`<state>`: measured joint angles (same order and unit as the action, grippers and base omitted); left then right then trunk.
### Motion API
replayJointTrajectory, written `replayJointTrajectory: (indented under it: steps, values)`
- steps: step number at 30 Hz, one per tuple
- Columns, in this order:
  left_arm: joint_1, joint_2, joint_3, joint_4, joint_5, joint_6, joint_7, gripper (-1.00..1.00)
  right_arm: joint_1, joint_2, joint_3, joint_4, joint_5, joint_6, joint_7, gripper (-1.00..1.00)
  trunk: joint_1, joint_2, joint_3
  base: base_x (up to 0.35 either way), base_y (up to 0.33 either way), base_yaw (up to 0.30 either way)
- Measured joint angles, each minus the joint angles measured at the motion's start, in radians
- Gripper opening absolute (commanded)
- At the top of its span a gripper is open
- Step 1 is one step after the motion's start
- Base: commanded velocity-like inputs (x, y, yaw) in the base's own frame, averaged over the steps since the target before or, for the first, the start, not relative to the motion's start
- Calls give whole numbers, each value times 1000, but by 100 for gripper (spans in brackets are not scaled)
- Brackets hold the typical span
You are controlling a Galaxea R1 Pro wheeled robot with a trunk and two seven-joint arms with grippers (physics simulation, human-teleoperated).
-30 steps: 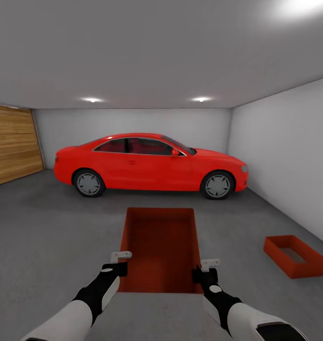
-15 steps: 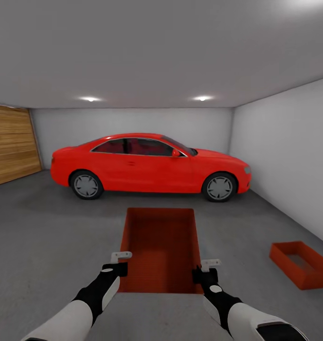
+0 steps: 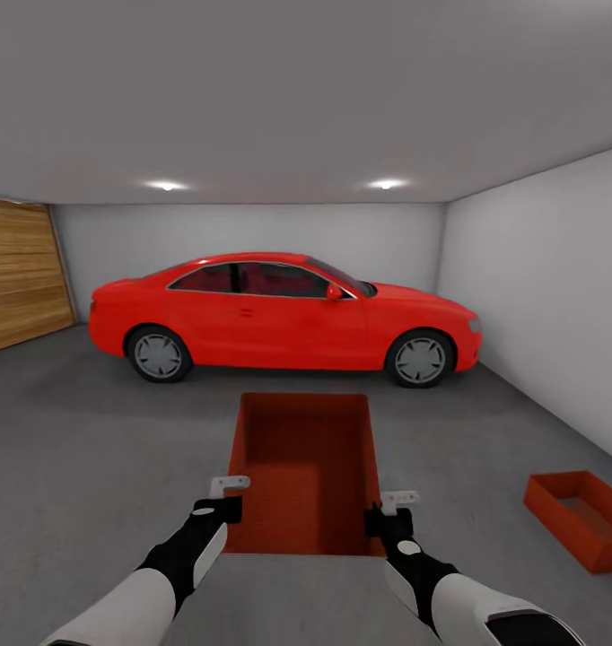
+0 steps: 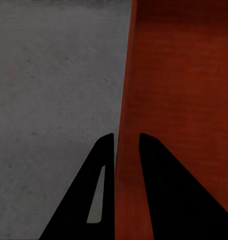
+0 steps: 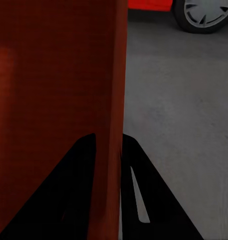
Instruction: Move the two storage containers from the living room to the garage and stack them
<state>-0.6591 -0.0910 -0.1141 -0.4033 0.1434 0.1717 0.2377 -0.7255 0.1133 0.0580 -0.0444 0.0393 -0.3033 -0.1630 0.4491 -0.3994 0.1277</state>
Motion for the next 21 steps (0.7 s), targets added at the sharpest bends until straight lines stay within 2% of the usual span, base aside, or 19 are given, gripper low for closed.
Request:
replayJointTrajectory:
  steps: [10,14,21]
  values:
    - [0,2,-2,0,4,0,-1,-100,0,2,-6,-1,8,0,-4,-100,0,0,0,320,0,-12]
    - [0,2,-2,1,4,-1,-1,-100,0,2,-7,-1,12,1,-5,-100,0,0,0,231,0,-183]
    - [0,1,-3,13,5,-2,-1,-100,0,2,-9,10,12,0,-5,-100,1,0,0,38,0,-268]
